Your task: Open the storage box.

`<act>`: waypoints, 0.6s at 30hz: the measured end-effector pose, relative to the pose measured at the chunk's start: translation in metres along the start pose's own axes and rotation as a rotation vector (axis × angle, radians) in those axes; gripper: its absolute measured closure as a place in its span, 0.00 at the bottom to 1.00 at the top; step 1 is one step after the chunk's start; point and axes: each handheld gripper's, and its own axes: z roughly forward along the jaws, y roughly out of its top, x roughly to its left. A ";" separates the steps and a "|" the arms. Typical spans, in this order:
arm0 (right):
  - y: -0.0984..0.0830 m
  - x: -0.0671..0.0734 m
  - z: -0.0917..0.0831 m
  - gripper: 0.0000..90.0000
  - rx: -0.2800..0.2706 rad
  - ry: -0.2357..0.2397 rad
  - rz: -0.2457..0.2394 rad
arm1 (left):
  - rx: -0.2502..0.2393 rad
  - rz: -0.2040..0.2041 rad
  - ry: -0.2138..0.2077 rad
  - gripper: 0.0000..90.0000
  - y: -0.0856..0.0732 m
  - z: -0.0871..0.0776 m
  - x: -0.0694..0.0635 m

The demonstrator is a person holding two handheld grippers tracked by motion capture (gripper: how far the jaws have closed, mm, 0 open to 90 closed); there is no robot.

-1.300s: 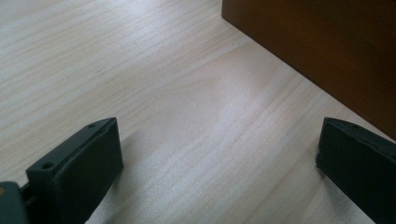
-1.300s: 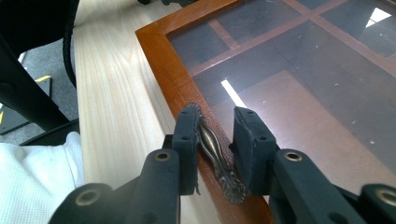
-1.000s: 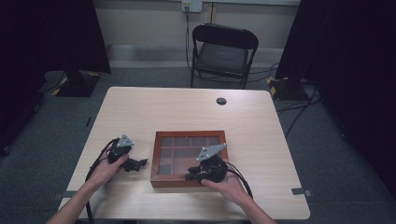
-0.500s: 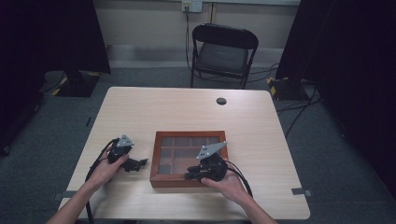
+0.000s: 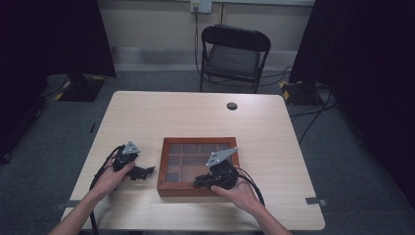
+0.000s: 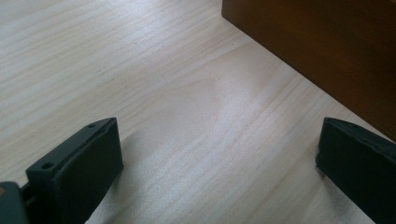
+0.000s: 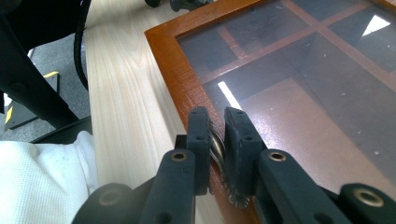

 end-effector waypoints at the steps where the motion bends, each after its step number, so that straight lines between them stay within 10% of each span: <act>1: 0.000 0.000 -0.001 0.90 0.000 -0.001 0.004 | 0.000 0.000 0.000 0.00 0.000 0.000 0.000; 18: 0.008 0.000 -0.008 0.90 -0.017 0.002 0.012 | -0.001 -0.005 -0.002 0.00 0.000 0.000 0.000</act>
